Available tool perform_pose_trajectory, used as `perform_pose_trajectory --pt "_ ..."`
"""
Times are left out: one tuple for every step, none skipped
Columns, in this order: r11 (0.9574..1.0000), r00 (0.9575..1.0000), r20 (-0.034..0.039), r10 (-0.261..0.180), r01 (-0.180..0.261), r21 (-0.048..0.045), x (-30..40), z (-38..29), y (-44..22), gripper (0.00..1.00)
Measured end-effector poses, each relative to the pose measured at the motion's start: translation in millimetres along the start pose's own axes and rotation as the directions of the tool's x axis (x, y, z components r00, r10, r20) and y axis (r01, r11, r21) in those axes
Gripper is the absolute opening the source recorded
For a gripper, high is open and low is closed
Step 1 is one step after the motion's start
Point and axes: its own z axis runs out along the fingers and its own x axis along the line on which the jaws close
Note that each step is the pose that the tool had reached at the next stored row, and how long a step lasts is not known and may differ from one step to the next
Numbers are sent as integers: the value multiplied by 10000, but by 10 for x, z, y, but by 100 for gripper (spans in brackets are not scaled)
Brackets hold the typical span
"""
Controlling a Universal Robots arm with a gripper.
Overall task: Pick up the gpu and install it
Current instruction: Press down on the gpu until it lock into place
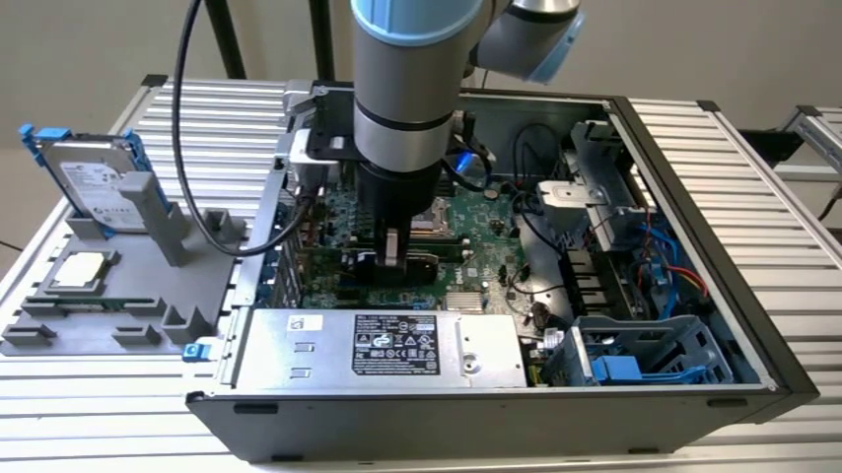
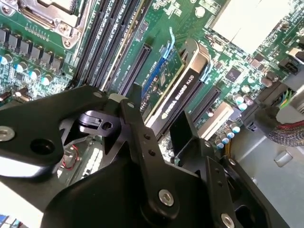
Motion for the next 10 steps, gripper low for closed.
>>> perform_pose_trajectory --pt "10000 10000 2 1 -1 1 -2 -40 2 100" --pt "10000 10000 -1 1 -1 -2 -5 -84 3 100" --pt "10000 10000 1 1 -1 -1 -8 -131 5 100" --pt "10000 10000 2 0 0 0 -10 -177 6 100" --pt "10000 10000 1 1 -1 -1 -13 -224 8 100" --pt "10000 10000 4 0 0 1 -15 -265 9 100" --pt "10000 10000 0 1 -1 -1 -18 -314 11 100" --pt "10000 10000 2 1 -1 0 -21 -360 13 100" --pt "10000 10000 0 1 -1 -1 -23 -403 14 100" --pt "10000 10000 1 1 -1 -1 -26 -443 15 100"
